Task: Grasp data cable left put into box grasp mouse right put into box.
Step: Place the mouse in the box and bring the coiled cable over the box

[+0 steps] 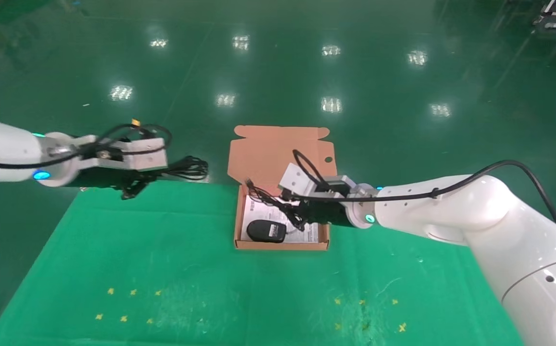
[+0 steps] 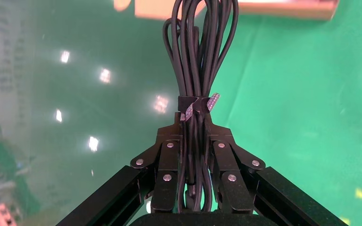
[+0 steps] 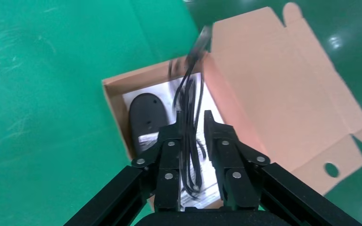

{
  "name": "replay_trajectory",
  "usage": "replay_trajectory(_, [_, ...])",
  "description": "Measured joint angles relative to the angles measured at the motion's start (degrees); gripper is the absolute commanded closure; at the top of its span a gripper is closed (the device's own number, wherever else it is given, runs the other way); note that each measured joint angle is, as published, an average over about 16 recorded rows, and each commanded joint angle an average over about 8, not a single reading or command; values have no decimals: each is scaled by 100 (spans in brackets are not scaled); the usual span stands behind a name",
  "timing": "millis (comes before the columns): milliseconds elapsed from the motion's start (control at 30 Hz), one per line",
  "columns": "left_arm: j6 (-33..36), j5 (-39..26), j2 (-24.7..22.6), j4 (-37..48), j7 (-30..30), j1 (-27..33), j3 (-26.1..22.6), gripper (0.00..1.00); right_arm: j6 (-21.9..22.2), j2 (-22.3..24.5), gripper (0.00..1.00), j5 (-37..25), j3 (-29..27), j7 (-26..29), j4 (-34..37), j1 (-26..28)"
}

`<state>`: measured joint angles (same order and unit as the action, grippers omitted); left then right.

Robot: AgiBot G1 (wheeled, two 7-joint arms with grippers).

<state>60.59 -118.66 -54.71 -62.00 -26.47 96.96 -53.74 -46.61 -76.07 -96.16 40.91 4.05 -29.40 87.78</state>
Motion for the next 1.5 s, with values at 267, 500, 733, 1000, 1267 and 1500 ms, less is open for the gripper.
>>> replay_trajectory(267, [-347, 183, -439, 368, 371, -223, -52, 100, 11, 252, 0, 54, -43, 67, -158, 45])
replay_trajectory(500, [-864, 402, -1039, 1010, 1011, -407, -87, 100, 8, 661, 0, 99, -146, 162, -372, 120])
replay_trajectory(733, [-1541, 712, -1762, 1914, 1959, -580, -106, 100, -37, 1206, 0, 127, -259, 325, -718, 166])
replay_trajectory(1000, [-2136, 1351, -2285, 2666, 3008, -729, -240, 100, -122, 1740, 0, 110, -334, 589, -1186, 150])
replay_trajectory(1267, [-2432, 2102, -2385, 2801, 3620, -780, -582, 100, -149, 2008, 0, 47, -346, 852, -1562, 92])
replay_trajectory(1500, [-2546, 2502, -2404, 2808, 3795, -762, -838, 12, -136, 2075, 0, -4, -335, 981, -1727, 50])
